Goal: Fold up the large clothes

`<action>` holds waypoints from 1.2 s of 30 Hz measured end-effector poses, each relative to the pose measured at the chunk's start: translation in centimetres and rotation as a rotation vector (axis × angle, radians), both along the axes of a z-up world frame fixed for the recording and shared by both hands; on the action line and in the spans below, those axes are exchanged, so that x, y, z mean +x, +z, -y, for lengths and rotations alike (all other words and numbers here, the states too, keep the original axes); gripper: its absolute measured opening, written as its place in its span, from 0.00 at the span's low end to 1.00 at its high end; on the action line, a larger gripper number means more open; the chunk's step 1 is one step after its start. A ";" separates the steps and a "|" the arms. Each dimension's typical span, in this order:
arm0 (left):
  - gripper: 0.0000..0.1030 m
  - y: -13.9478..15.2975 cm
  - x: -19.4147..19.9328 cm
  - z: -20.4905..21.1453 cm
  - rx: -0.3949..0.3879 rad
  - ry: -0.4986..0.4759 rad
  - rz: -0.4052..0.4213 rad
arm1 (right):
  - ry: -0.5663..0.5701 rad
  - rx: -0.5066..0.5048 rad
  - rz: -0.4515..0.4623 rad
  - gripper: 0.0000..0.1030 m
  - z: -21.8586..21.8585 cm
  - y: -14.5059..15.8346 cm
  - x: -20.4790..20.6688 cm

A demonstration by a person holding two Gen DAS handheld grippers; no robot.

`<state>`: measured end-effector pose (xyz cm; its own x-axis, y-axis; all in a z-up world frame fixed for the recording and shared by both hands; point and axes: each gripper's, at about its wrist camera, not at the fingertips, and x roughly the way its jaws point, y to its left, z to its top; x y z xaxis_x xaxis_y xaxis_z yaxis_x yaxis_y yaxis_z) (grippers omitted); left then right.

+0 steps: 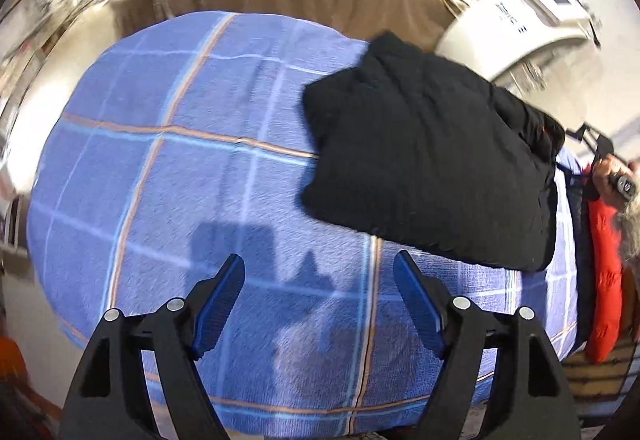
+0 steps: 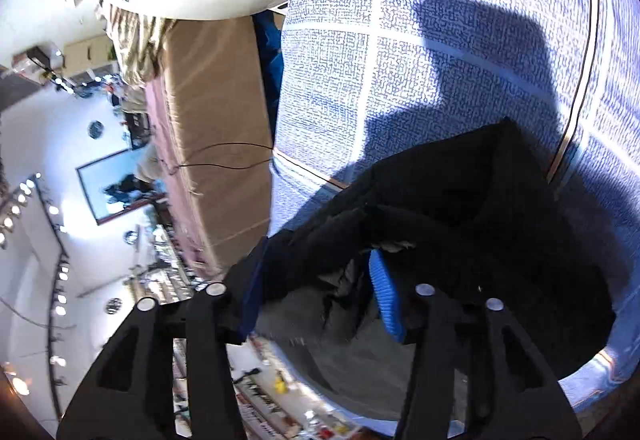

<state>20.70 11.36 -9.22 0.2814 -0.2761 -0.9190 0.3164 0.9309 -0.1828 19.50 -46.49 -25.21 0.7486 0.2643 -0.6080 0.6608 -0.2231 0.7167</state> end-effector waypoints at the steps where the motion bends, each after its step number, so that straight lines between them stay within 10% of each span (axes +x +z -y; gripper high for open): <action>1: 0.73 -0.3 0.5 1.3 0.005 -0.028 0.000 | -0.010 0.003 0.014 0.56 -0.1 0.0 -0.5; 6: 0.79 -1.3 3.8 6.9 0.044 -0.143 0.078 | 0.136 -0.141 0.009 0.62 0.4 3.0 -2.7; 13: 0.80 -4.3 10.6 7.7 0.078 -0.074 0.072 | 0.592 -0.631 -0.243 0.64 -3.9 5.4 -4.5; 19: 0.80 -8.3 12.7 8.1 0.107 -0.062 -0.008 | 0.770 -0.669 -0.294 0.62 -10.7 0.9 -5.9; 25: 0.81 -11.6 12.2 7.7 0.113 -0.045 -0.031 | 0.737 -0.698 -0.287 0.16 -13.1 0.3 -6.8; 36: 0.91 -13.2 10.4 6.0 0.063 0.052 -0.032 | 0.655 -0.656 -0.450 0.14 -14.5 -1.3 -7.1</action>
